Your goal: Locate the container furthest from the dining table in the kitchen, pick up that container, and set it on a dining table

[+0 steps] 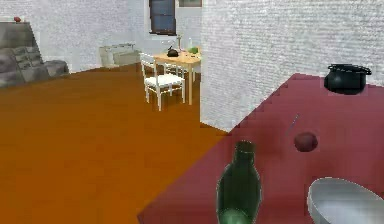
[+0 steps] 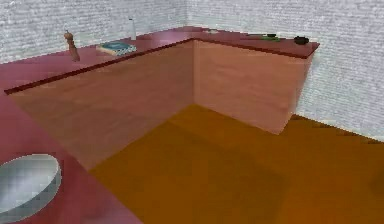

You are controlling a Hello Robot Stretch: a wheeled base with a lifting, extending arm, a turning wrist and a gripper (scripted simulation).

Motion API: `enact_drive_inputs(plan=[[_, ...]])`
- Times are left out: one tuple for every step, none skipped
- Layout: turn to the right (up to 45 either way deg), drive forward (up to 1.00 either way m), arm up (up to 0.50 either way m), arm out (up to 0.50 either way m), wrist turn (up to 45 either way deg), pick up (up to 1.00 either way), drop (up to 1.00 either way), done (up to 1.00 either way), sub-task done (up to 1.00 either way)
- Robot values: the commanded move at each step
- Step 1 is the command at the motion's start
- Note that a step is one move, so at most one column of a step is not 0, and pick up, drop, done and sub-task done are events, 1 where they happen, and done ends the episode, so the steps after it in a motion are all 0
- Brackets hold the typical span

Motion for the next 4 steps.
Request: enact_drive_inputs(plan=[[-39.0, 0.0, 0.0, 0.0, 0.0, 0.0, 0.0, 0.0, 0.0], [0.0, 0.0, 0.5, 0.0, 0.0, 0.0, 0.0, 0.0, 0.0], [0.0, 0.0, 0.38, 0.0, 0.0, 0.0, 0.0, 0.0, 0.0], [0.0, 0.0, 0.0, 0.14, 0.0, 0.0, 0.0, 0.0, 0.0]])
